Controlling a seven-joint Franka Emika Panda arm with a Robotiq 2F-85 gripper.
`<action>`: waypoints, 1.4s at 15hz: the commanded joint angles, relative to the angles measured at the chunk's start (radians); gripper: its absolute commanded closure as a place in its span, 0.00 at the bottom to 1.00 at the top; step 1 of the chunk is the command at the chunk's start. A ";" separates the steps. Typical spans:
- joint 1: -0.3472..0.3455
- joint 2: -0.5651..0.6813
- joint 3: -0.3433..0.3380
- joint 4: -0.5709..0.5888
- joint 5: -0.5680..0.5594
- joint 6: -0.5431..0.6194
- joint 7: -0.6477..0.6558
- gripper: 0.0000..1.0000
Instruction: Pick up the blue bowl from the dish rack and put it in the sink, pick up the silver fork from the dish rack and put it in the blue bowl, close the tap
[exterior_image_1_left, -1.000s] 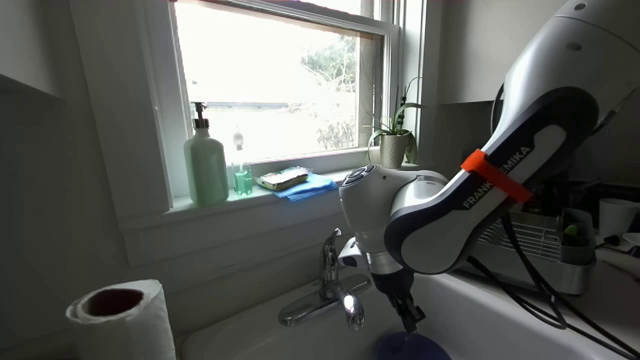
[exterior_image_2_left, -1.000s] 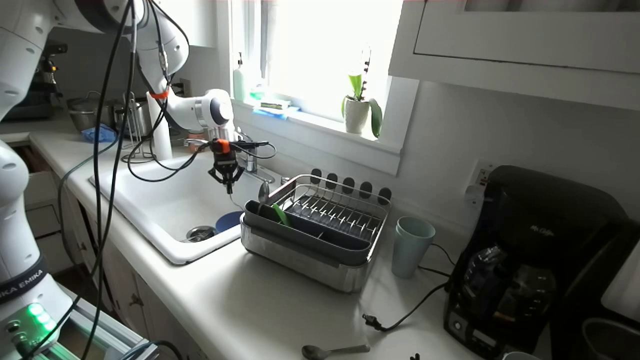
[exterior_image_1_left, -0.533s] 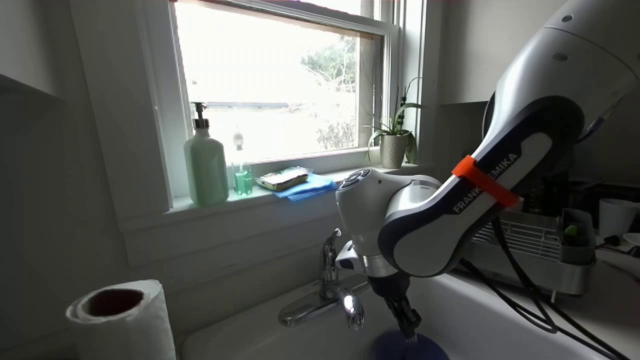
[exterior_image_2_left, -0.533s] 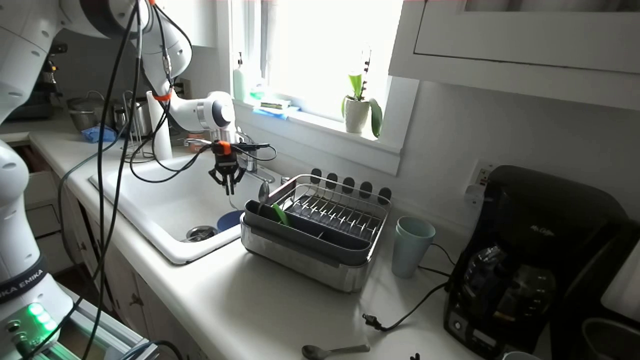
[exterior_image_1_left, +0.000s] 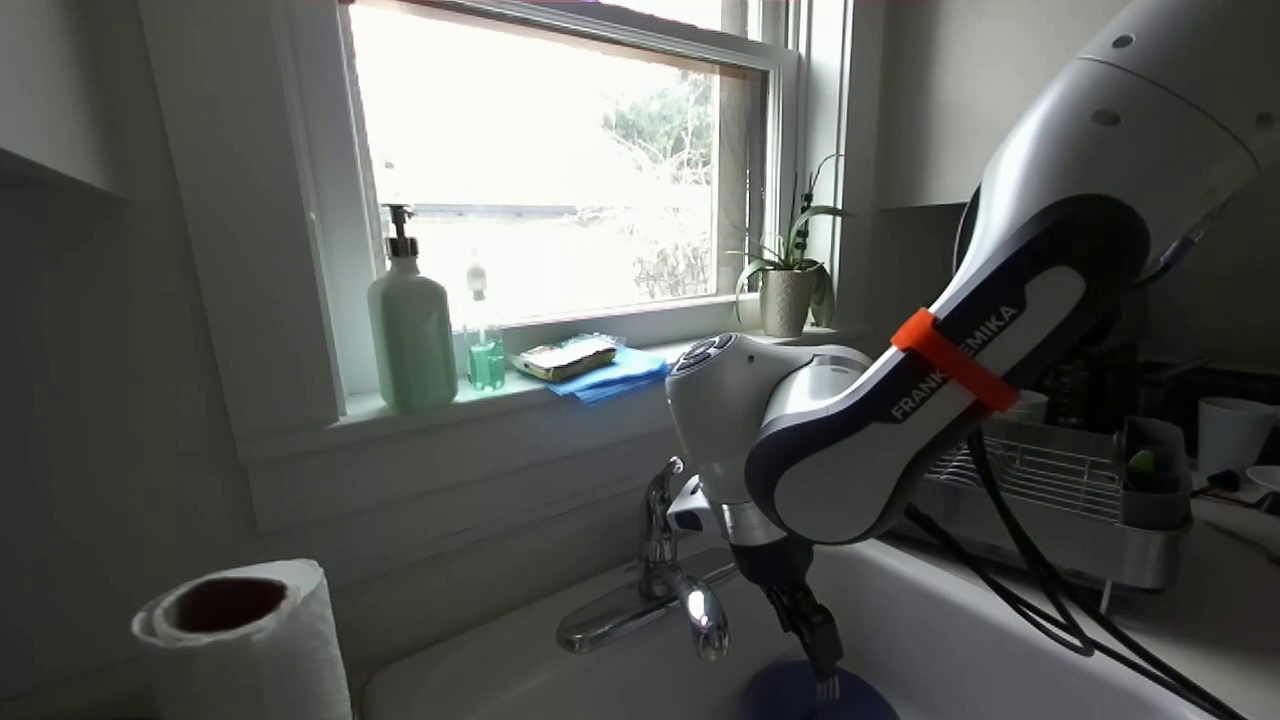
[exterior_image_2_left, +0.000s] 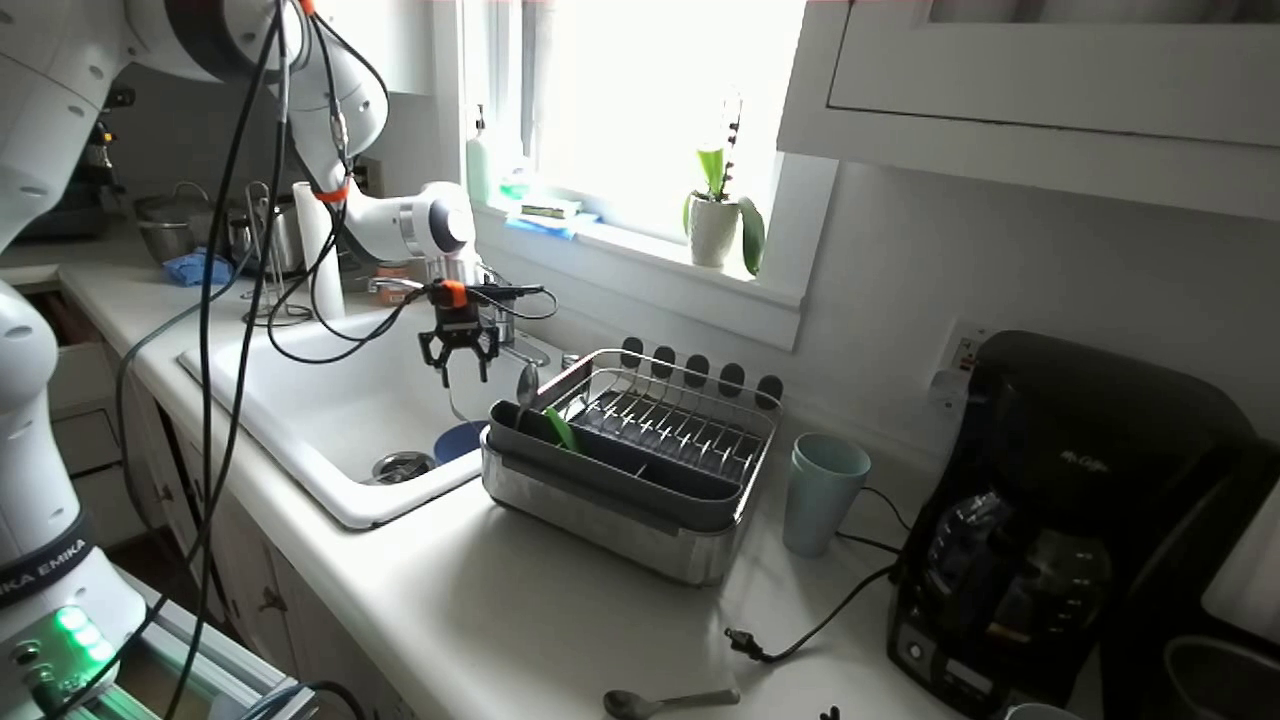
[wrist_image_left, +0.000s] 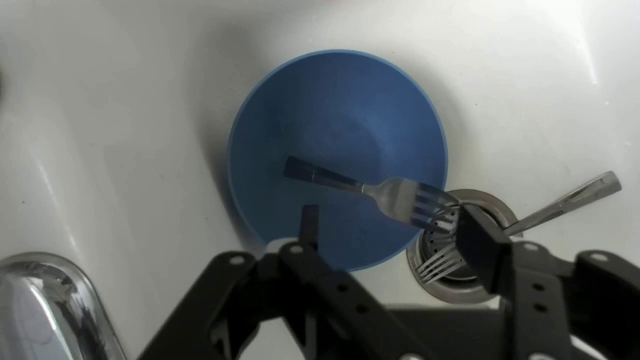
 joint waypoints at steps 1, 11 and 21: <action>-0.007 0.023 0.000 0.051 0.020 -0.046 -0.030 0.01; -0.027 0.006 -0.003 0.133 0.062 -0.196 -0.048 0.00; -0.076 -0.172 -0.047 0.130 0.052 -0.352 -0.145 0.00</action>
